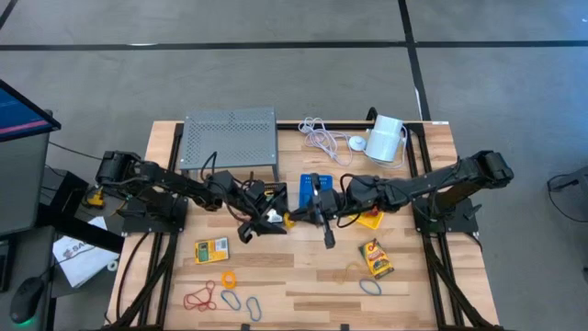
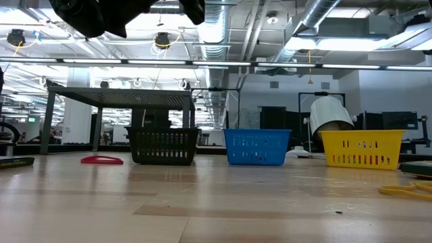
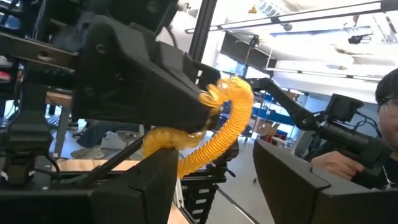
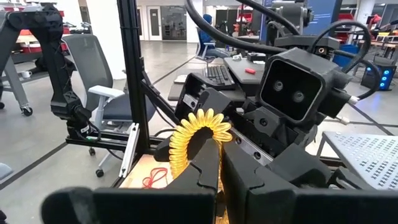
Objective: Pick & Place Office Desk Supplies
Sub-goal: Put the yellow stretchable key holder into the yellow basket
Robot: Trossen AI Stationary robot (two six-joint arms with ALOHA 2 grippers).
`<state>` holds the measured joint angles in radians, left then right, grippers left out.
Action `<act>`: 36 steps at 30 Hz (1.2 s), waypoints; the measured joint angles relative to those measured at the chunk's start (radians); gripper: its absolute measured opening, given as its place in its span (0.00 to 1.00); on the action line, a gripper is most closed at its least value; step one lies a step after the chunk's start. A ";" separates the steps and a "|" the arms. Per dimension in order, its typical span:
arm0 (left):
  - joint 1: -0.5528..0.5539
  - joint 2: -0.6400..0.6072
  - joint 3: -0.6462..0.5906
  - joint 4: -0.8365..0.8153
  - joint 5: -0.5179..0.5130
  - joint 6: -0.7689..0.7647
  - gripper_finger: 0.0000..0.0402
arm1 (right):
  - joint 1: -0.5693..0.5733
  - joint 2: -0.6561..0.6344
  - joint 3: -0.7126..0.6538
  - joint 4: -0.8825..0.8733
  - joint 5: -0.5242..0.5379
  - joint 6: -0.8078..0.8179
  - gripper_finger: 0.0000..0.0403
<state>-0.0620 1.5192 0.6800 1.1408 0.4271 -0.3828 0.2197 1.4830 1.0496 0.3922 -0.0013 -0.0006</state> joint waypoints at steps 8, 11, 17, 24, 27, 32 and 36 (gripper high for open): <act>0.073 -0.008 0.000 -0.062 -0.012 -0.007 0.52 | 0.010 -0.048 -0.001 -0.033 -0.001 0.001 0.00; 0.098 -0.018 0.000 -0.065 -0.014 -0.014 0.52 | 0.019 -0.076 -0.001 -0.068 0.000 0.001 0.00; 0.105 -0.068 0.000 -0.144 -0.010 0.007 0.52 | 0.038 -0.123 0.000 -0.183 0.114 -0.007 0.00; 0.091 -0.158 -0.017 -0.348 -0.009 0.034 0.51 | 0.042 -0.187 0.000 -0.406 0.238 0.031 0.00; 0.079 -0.205 -0.043 -0.390 -0.008 0.049 0.50 | 0.035 -0.231 0.000 -0.570 0.303 0.095 0.00; 0.078 -0.304 -0.127 -0.409 -0.024 0.067 0.47 | 0.026 -0.333 0.000 -0.871 0.388 0.256 0.00; 0.078 -0.390 -0.205 -0.398 -0.095 0.072 0.44 | 0.030 -0.435 -0.008 -1.063 0.428 0.361 0.00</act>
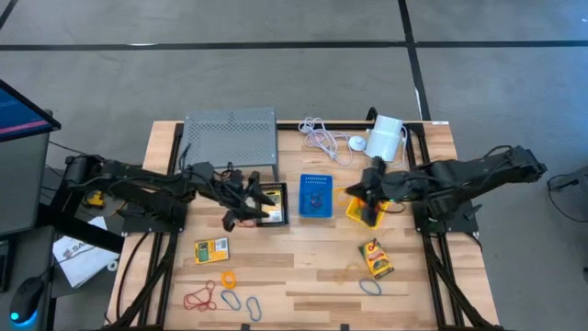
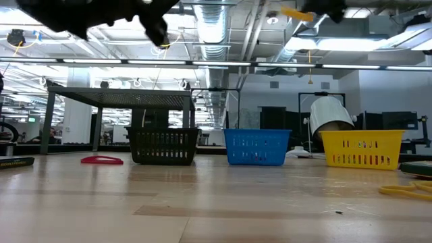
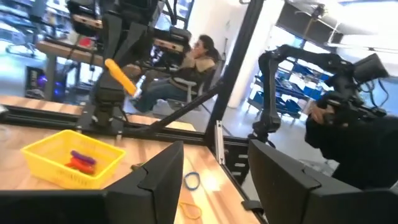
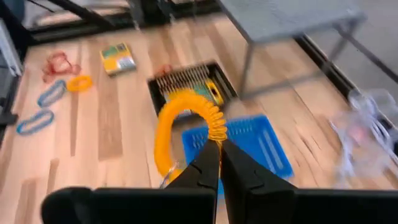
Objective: Pick & Place Office Desk Supplies
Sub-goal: Put the yellow stretchable key holder into the yellow basket
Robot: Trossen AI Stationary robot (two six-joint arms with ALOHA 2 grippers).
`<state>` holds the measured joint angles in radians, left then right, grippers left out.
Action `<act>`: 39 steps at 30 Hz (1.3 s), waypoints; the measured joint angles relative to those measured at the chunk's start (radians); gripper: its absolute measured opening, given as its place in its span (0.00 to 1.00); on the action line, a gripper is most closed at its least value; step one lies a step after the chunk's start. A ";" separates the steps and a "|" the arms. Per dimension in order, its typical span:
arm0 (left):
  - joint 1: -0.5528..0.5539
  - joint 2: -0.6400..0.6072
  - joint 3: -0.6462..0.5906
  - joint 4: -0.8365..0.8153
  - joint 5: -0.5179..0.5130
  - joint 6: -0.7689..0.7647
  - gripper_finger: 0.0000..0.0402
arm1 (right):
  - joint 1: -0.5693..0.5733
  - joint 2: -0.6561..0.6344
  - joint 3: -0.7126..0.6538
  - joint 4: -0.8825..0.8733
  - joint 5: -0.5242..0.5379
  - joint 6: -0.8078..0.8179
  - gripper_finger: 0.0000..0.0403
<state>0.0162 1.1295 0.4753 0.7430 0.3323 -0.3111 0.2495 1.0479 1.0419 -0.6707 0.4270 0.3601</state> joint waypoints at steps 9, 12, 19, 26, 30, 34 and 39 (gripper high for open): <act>-0.033 -0.127 -0.121 0.075 -0.120 0.024 0.40 | -0.002 -0.403 -0.294 -0.092 0.043 0.279 0.00; -0.033 -0.127 -0.125 0.073 -0.128 0.032 0.40 | -0.002 -0.514 -0.401 -0.108 0.043 0.391 0.00; -0.033 -0.073 -0.125 0.072 -0.188 0.103 0.40 | -0.002 -0.553 -0.508 -0.150 -0.018 0.546 0.00; 0.001 -0.050 -0.125 0.045 -0.263 0.121 0.39 | -0.003 -0.402 -0.506 -0.154 -0.038 0.583 0.00; 0.009 -0.050 -0.125 0.033 -0.263 0.121 0.39 | -0.003 -0.301 -0.506 -0.150 -0.043 0.602 0.00; 0.009 -0.050 -0.125 0.029 -0.257 0.121 0.39 | -0.003 -0.208 -0.478 -0.147 -0.041 0.603 0.00; 0.008 -0.050 -0.125 0.020 -0.257 0.120 0.39 | -0.003 -0.118 -0.429 -0.144 -0.040 0.575 0.00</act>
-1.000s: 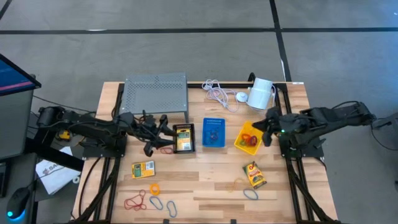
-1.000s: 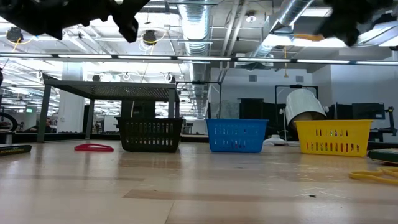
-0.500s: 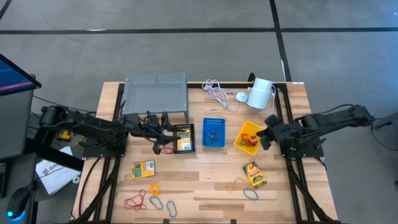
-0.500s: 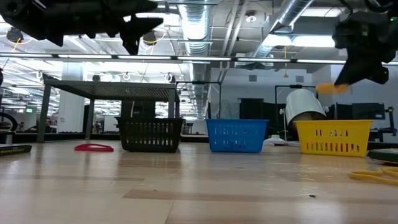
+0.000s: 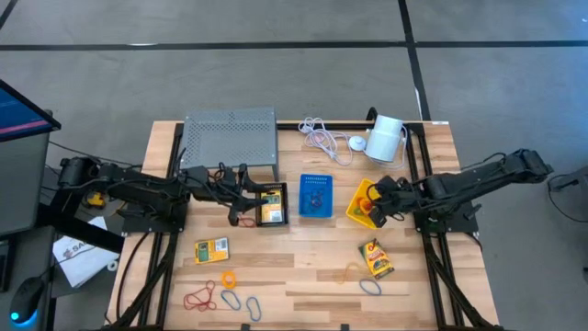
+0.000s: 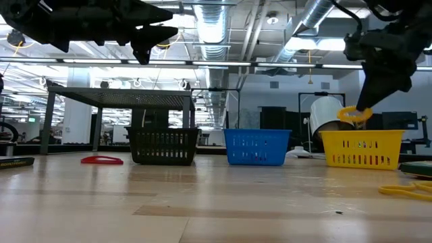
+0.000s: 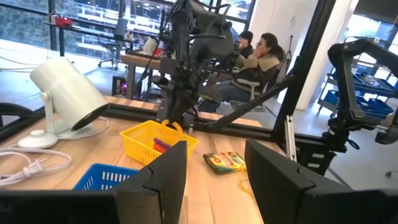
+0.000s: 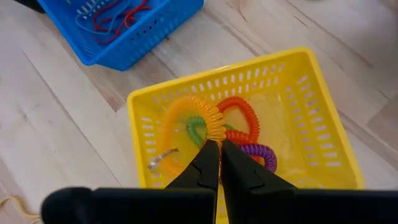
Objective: Pick & Place Office Desk Supplies
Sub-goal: Put the yellow stretchable key holder into the yellow basket, then put the crayon box into the black basket
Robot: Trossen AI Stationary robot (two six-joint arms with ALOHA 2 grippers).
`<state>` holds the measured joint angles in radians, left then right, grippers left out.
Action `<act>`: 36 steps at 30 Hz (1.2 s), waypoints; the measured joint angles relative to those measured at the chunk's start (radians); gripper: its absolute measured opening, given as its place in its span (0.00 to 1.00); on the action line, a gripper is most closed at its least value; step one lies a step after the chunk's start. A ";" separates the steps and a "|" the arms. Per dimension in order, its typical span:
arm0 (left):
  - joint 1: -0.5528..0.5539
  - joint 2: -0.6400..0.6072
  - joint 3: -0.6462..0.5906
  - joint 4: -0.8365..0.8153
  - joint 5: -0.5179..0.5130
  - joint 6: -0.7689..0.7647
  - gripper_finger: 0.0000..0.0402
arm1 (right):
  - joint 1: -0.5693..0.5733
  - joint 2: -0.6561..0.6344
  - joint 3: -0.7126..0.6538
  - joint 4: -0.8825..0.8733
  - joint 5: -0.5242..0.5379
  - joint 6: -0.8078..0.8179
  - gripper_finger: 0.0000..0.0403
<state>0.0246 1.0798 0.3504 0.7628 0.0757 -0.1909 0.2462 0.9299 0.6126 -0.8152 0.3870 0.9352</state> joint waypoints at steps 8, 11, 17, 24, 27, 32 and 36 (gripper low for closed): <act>0.000 0.000 0.000 0.003 0.000 -0.008 0.39 | -0.016 0.067 0.011 -0.031 0.003 -0.022 0.02; 0.000 0.000 0.000 0.003 0.000 -0.008 0.39 | -0.036 0.067 0.011 -0.043 0.003 -0.043 0.04; 0.000 0.000 0.000 0.003 0.000 -0.008 0.39 | -0.062 0.064 0.012 -0.049 0.003 -0.056 0.09; 0.000 0.000 0.000 0.004 0.000 -0.008 0.39 | -0.072 0.065 0.010 -0.052 -0.044 -0.069 0.18; 0.000 0.000 0.000 0.004 0.000 -0.008 0.39 | -0.072 0.066 -0.008 -0.046 -0.090 -0.071 0.29; 0.000 0.000 0.000 0.004 0.000 -0.008 0.39 | -0.072 0.072 -0.011 -0.041 -0.066 -0.048 0.50; 0.000 0.000 0.000 0.004 0.000 -0.008 0.39 | -0.061 0.060 -0.011 -0.010 -0.041 -0.048 0.58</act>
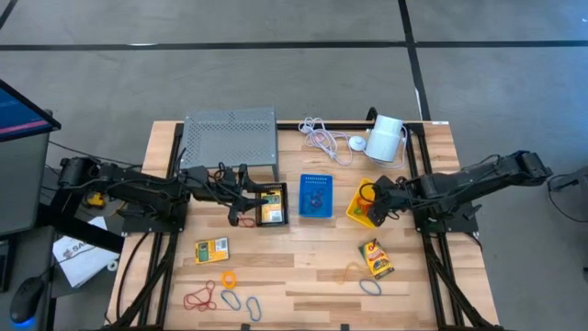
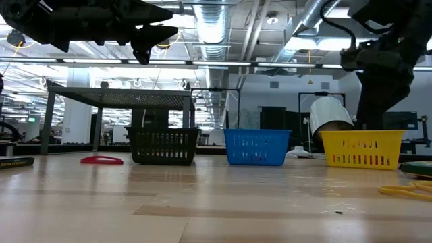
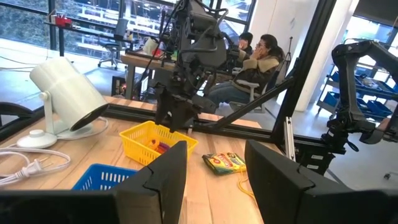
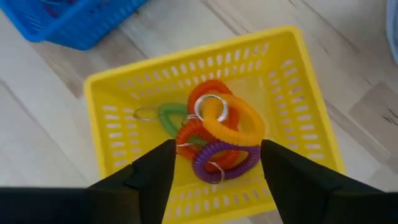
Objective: Pick & Place Office Desk Supplies
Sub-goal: Put the crayon box into the black basket
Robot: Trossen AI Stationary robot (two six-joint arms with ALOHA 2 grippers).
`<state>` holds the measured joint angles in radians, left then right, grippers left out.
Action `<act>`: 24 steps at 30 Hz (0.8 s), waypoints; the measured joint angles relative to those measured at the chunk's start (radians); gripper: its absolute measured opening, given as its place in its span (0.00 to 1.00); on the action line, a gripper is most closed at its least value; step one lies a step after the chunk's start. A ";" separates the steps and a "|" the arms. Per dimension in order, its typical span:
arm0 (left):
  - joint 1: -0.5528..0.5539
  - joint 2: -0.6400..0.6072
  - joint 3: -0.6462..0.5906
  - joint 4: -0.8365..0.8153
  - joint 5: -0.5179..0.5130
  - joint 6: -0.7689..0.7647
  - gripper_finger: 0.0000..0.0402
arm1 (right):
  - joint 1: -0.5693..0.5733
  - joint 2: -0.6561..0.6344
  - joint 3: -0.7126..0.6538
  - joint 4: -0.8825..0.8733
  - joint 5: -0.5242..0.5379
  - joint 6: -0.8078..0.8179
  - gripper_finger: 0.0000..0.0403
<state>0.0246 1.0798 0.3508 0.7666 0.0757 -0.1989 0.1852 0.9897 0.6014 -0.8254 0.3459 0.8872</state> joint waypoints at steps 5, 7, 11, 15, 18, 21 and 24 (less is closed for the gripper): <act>0.000 0.000 0.000 -0.001 0.000 0.000 0.39 | 0.039 -0.020 0.025 -0.005 0.022 -0.006 0.54; 0.000 0.000 0.000 -0.001 0.000 0.000 0.39 | 0.071 -0.034 0.051 -0.004 0.022 -0.025 0.51; 0.000 0.000 0.000 0.000 0.000 0.000 0.39 | 0.171 -0.063 0.115 -0.005 0.022 -0.025 0.44; 0.000 0.000 0.000 0.006 -0.001 0.000 0.39 | 0.303 -0.046 0.169 -0.073 0.038 0.055 0.35; 0.000 0.000 0.000 0.022 -0.006 -0.011 0.39 | 0.420 -0.008 0.195 -0.115 0.064 0.132 0.29; 0.000 0.000 0.000 0.042 -0.006 -0.031 0.39 | 0.536 0.030 0.210 -0.115 0.070 0.222 0.25; 0.000 0.000 0.001 0.056 -0.006 -0.045 0.39 | 0.647 0.064 0.216 -0.113 0.079 0.334 0.23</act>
<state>0.0246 1.0798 0.3515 0.8226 0.0697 -0.2439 0.8321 1.0536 0.8175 -0.9386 0.4248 1.2213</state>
